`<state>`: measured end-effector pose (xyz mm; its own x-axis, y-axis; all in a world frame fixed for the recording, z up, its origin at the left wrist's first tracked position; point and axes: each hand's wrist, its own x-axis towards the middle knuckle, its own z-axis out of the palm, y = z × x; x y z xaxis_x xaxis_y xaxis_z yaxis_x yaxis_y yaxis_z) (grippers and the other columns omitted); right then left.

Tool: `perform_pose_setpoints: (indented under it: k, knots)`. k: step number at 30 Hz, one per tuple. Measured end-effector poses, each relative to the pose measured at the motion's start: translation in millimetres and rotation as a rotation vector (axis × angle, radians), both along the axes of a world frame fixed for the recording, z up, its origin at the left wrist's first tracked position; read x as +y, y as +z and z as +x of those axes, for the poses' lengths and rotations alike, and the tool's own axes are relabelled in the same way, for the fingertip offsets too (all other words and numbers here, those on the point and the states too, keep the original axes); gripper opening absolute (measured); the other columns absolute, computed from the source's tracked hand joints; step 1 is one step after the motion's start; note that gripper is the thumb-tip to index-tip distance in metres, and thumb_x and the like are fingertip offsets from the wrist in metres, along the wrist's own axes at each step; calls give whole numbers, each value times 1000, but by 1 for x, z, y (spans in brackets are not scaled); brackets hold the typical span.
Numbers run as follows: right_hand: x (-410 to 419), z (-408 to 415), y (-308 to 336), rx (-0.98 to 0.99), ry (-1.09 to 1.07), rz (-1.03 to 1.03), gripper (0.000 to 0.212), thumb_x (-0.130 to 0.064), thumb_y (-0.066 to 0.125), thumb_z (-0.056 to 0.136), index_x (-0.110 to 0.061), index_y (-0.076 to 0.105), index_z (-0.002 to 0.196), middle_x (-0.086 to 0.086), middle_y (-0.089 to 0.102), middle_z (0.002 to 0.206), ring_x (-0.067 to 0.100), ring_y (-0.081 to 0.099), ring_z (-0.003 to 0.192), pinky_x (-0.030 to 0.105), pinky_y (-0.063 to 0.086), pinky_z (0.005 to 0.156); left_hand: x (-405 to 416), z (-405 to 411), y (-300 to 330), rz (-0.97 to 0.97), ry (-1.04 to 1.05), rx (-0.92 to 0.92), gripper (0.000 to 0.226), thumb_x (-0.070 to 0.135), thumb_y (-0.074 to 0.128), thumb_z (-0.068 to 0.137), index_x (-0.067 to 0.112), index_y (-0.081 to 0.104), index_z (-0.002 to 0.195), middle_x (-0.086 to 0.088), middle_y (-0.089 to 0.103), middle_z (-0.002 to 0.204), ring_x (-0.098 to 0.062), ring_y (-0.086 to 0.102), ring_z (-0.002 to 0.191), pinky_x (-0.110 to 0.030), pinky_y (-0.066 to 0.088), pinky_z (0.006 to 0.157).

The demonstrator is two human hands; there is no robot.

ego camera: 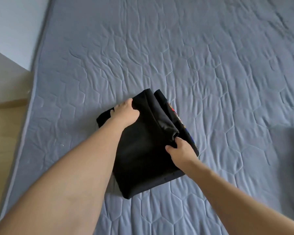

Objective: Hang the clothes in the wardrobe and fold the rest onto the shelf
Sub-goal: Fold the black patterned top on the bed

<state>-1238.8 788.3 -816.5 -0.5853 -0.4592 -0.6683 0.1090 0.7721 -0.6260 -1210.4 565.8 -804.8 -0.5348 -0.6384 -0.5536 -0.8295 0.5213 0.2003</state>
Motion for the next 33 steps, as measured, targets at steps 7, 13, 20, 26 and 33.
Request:
perform_pose_setpoints:
  k: [7,13,20,26,33]
  knots:
    - [57,-26,1,50,-4,211,39,-27,54,89,-12,41,122,3,57,107,19,53,85,30,41,69,14,-33,-19,-34,-234,-100,66,50,38,93,20,21,149,-7,35,151,-30,26,141,-48,7,117]
    - [23,-32,-7,320,62,134,83,-50,67,78,-17,26,143,4,39,137,23,41,126,33,36,100,15,-40,-20,-1,-120,49,46,49,42,94,15,53,123,-4,59,122,-28,52,116,-41,43,97]
    - [-3,-14,-19,396,114,96,43,-26,59,82,-12,44,120,4,54,121,26,48,114,34,40,92,0,-34,11,547,214,290,30,32,72,79,11,69,101,-10,74,96,-26,71,88,-40,54,86]
    - [1,-32,-14,170,19,108,40,-27,47,86,-24,56,125,3,58,123,25,40,124,35,38,99,-5,-40,21,684,266,271,54,28,76,56,5,68,104,-21,69,105,-30,66,85,-48,52,88]
    - [2,-42,-14,-90,84,102,30,-19,61,79,-13,56,107,2,55,95,19,55,82,26,44,66,9,-72,14,512,8,250,36,28,73,80,16,62,112,-6,68,107,-25,66,100,-37,52,90]
